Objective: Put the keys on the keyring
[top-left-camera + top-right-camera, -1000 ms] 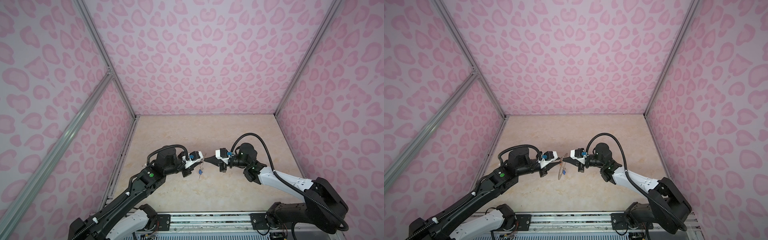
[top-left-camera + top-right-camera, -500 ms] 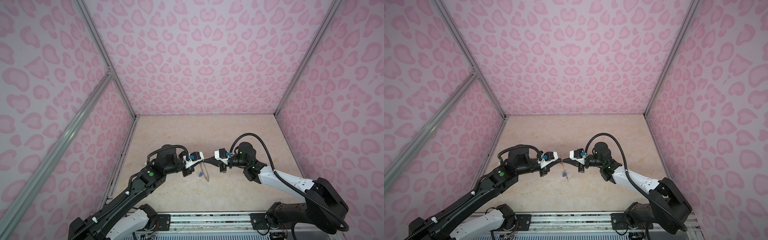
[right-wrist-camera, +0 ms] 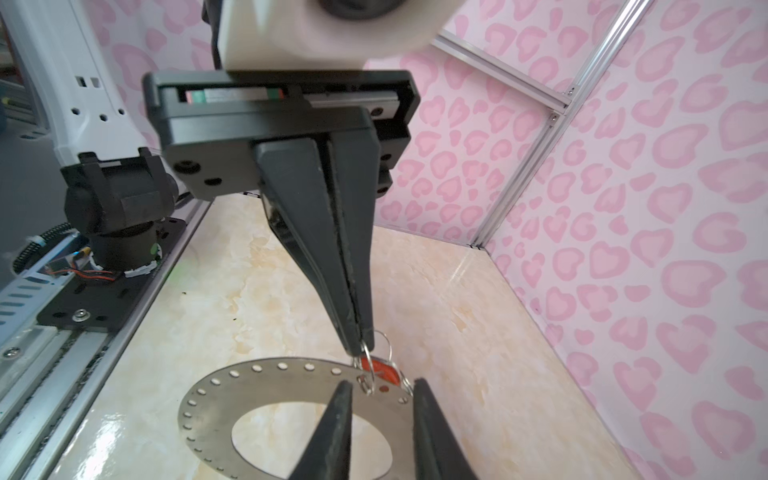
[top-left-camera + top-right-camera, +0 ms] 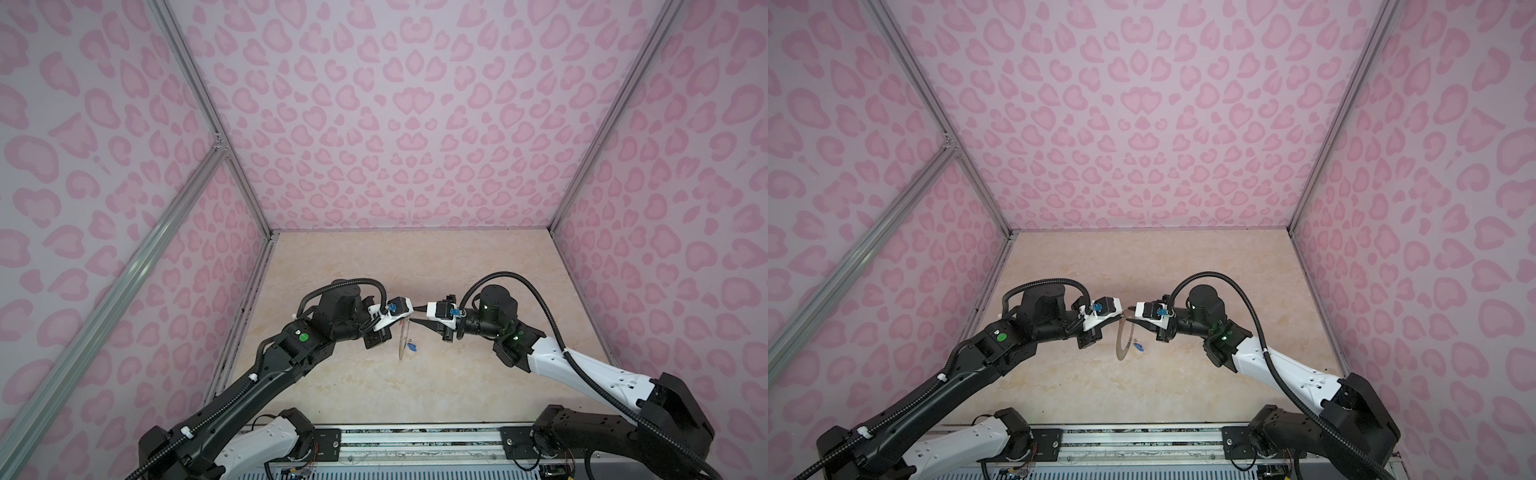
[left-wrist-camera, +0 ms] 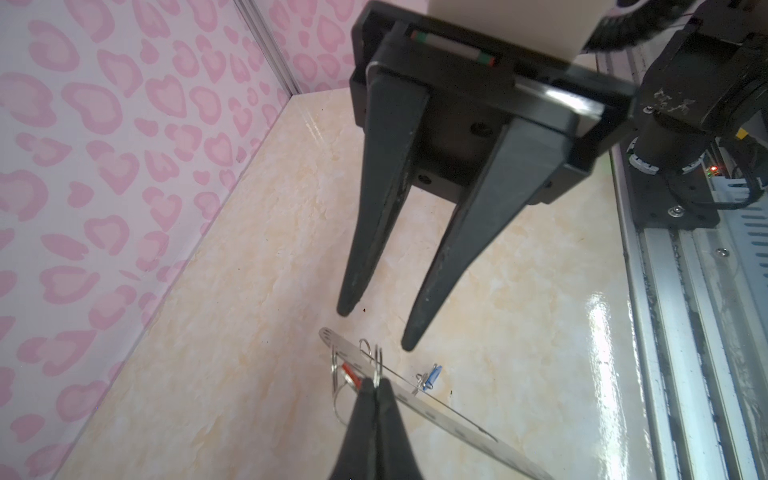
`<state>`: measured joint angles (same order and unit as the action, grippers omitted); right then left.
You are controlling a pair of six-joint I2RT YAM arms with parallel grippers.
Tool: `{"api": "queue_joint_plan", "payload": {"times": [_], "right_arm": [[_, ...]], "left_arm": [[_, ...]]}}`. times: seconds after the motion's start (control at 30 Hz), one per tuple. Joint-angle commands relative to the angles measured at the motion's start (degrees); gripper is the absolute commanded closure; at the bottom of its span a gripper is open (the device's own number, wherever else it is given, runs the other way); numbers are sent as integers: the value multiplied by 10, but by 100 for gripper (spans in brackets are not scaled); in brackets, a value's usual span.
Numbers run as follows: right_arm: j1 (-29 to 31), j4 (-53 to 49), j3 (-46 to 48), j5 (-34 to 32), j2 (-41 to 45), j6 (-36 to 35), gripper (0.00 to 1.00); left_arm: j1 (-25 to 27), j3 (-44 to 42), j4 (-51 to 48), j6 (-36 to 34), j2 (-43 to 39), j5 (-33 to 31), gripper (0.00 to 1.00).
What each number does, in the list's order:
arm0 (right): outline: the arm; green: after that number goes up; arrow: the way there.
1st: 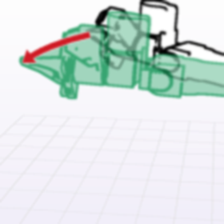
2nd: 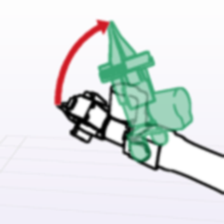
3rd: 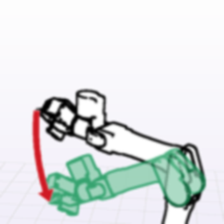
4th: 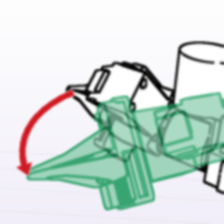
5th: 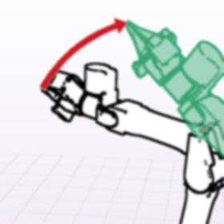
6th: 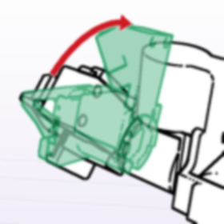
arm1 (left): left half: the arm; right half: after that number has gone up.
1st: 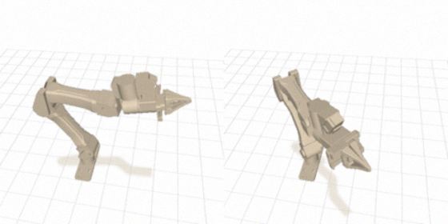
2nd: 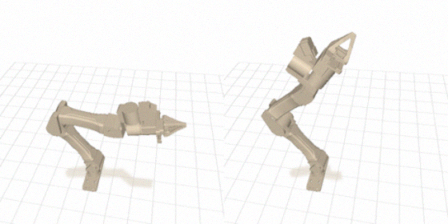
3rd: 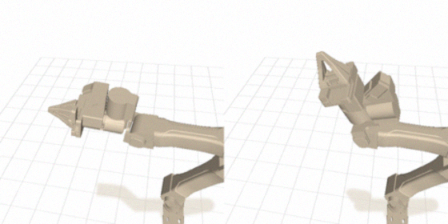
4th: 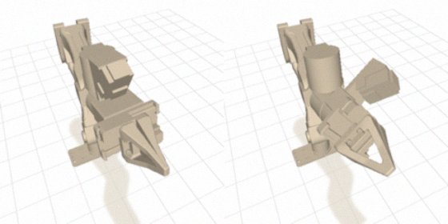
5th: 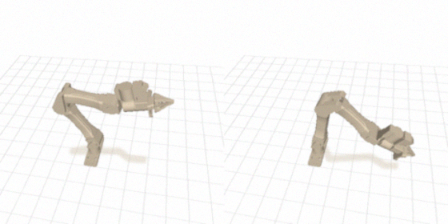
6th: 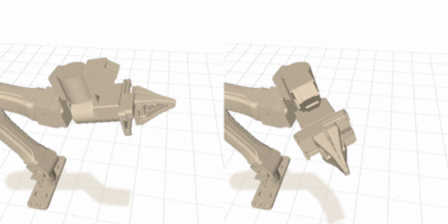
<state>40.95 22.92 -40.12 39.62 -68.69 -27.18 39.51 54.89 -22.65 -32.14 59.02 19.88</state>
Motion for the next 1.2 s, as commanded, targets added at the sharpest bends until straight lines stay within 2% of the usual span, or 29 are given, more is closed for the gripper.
{"api": "queue_joint_plan", "payload": {"times": [0.0,0.17,0.33,0.6,0.8,0.83,0.87,1.0,1.17], "right_arm": [[14,-21,1,-65,5,-27,75],[32,7,4,-80,-7,-9,76],[35,56,11,-68,-22,22,79],[35,71,14,-51,-36,41,83],[29,80,15,-7,-40,54,95],[28,81,16,-2,-40,55,97],[26,84,18,7,-39,58,100],[16,91,24,38,-39,72,100],[7,116,30,66,-43,97,100]], "left_arm": [[6,30,-45,3,12,-33,97],[18,57,-70,15,29,-39,97],[27,63,-74,13,30,-36,97],[29,54,-76,-6,21,-14,97],[29,47,-86,-39,20,-8,97],[28,47,-85,-41,19,-10,95],[29,45,-84,-42,16,-14,90],[24,21,-49,-39,-10,-33,69],[5,-17,-6,-14,-44,-15,65]]}}
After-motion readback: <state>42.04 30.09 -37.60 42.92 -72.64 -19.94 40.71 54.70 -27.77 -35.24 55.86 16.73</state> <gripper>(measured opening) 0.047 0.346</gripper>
